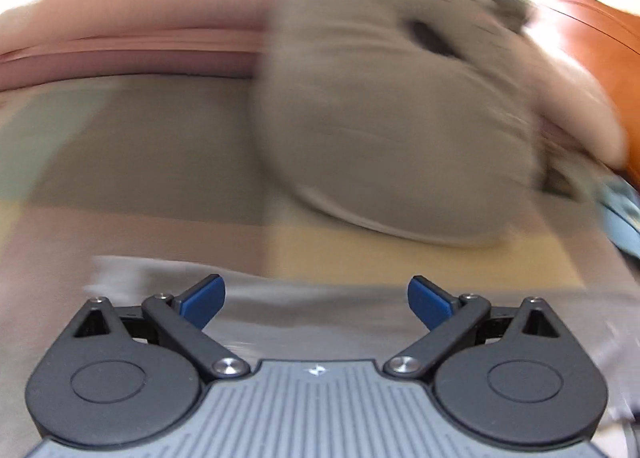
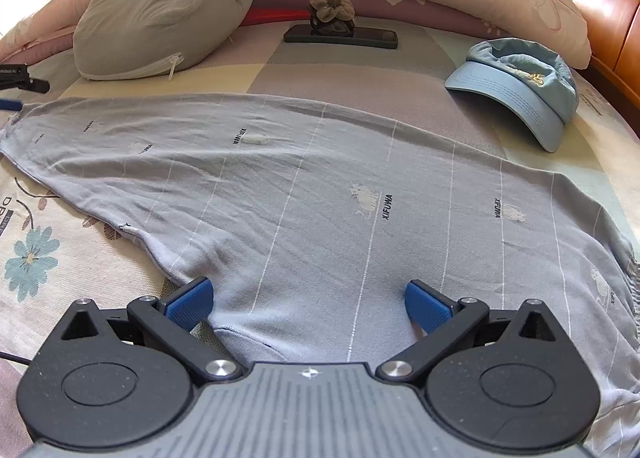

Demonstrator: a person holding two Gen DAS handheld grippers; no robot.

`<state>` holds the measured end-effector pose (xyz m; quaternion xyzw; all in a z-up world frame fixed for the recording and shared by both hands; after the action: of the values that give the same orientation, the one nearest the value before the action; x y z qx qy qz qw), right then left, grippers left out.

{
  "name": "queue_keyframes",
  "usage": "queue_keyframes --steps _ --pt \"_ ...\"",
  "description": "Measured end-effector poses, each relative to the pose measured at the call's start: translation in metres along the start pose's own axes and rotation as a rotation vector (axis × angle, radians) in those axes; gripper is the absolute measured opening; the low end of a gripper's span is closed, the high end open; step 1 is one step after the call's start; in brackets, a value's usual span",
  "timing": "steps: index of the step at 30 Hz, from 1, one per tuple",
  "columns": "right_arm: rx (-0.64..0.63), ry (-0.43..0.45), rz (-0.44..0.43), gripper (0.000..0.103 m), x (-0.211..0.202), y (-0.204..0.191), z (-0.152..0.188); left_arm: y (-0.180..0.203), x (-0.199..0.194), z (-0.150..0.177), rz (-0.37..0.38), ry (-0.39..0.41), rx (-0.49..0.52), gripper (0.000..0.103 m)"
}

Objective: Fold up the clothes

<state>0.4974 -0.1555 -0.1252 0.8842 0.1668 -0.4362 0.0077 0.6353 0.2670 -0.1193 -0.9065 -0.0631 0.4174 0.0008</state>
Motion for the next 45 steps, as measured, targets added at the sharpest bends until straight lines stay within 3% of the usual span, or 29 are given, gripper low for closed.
queue_keyframes --steps 3,5,8,11,14,18,21,27,32,39,43,45 --pt "0.001 -0.003 0.000 0.103 0.000 0.000 0.000 0.001 0.002 -0.002 0.004 0.003 0.010 0.098" --pt "0.001 -0.004 0.000 0.103 0.000 0.000 0.000 -0.013 0.010 0.004 -0.117 -0.026 -0.067 0.098" --pt "0.000 -0.003 0.001 0.103 0.000 0.000 0.001 -0.023 -0.016 0.004 -0.087 0.009 -0.188 0.096" --pt "-0.002 0.002 0.005 0.103 0.000 0.000 0.001 -0.013 -0.052 0.017 -0.050 0.049 -0.133 0.097" --pt "-0.010 -0.015 -0.005 0.103 -0.001 0.001 0.000 -0.005 -0.080 0.032 -0.089 0.049 -0.071 0.097" --pt "0.015 -0.014 -0.016 0.103 -0.023 0.013 -0.006 -0.011 -0.128 0.057 -0.110 0.039 -0.076 0.097" --pt "0.067 0.022 0.014 0.103 -0.053 0.033 -0.004 -0.009 -0.155 0.071 -0.078 0.036 -0.084 0.098" --pt "0.127 0.027 0.080 0.103 -0.106 0.058 0.040 0.016 -0.207 0.103 -0.059 0.020 -0.038 0.098" --pt "0.101 0.087 0.041 0.103 -0.129 0.065 0.075 0.047 -0.238 0.126 -0.004 -0.019 -0.029 0.098" --pt "0.137 0.265 -0.109 0.103 -0.114 0.097 0.040 0.118 -0.279 0.135 0.110 -0.010 0.058 0.098" --pt "0.196 0.156 -0.085 0.103 -0.073 0.134 0.046 0.132 -0.299 0.156 0.077 -0.017 0.068 0.098" --pt "0.172 0.172 -0.069 0.103 -0.074 0.151 0.052 0.131 -0.309 0.171 0.038 -0.030 0.063 0.098"
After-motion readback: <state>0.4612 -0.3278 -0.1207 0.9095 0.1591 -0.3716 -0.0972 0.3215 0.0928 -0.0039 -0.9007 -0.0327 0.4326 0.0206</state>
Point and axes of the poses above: each gripper's, at about its wrist camera, not at the fingertips, and x roughly the way its jaws point, y to its right, z to its underside, the point moved 7 cm from there along x, roughly the way its jaws point, and after that the axes turned 9 degrees about -z, right-handed, at the moved point
